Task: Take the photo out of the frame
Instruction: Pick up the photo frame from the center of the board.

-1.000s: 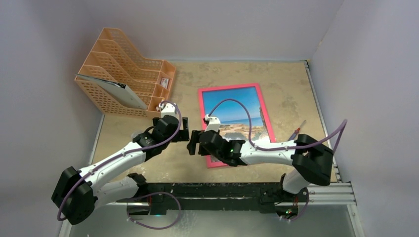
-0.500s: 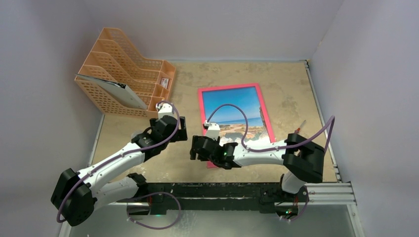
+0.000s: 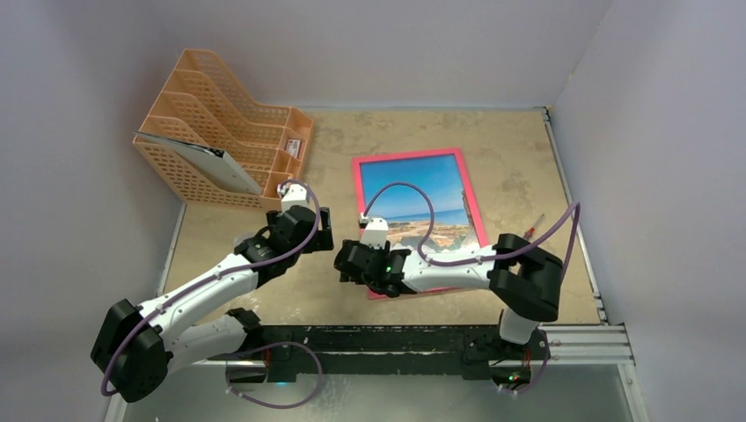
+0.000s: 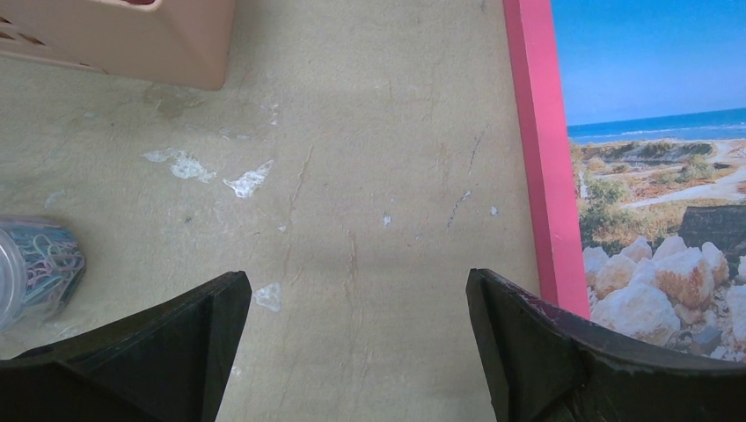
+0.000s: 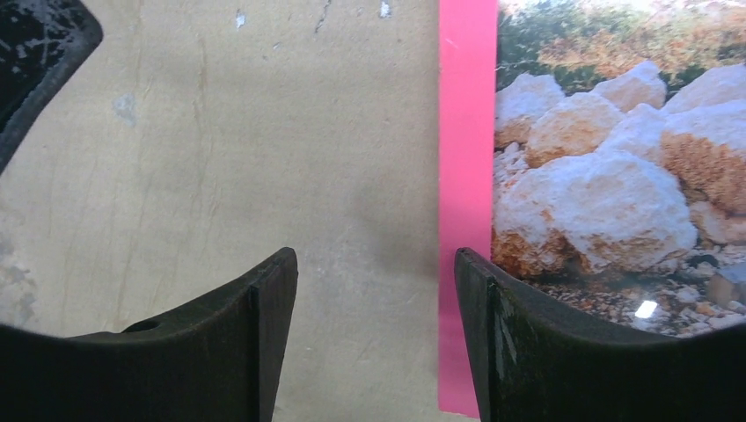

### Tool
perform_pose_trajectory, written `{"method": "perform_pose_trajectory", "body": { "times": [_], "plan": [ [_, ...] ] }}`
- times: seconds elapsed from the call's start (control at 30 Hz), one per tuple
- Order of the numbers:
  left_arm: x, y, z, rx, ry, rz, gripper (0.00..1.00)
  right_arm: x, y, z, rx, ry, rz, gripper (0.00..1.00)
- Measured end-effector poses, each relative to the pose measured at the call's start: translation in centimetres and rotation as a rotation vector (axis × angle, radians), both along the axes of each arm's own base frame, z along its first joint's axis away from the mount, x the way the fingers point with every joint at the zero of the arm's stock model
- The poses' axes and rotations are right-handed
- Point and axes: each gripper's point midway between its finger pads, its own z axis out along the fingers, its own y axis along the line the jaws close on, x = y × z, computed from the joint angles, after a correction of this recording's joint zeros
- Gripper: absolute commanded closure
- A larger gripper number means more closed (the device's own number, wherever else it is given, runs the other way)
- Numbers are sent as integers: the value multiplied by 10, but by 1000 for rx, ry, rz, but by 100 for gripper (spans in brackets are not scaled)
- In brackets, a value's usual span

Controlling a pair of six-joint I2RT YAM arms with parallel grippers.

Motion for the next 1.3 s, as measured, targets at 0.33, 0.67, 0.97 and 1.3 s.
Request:
{"method": "perform_pose_trajectory", "body": {
  "times": [0.33,0.67,0.97,1.3],
  "plan": [
    [0,1,-2,6,4,2,1,16,-19,-1,-44,-9,-48,37],
    [0,1,-5,14,14,3,1,14,-21,-12,-72,11,-39,46],
    [0,2,-9,25,27,8,1,23,-27,-14,-151,-17,-60,53],
    [1,3,-10,25,28,9,1,22,-28,-15,-199,-29,-47,58]
  ]
}}
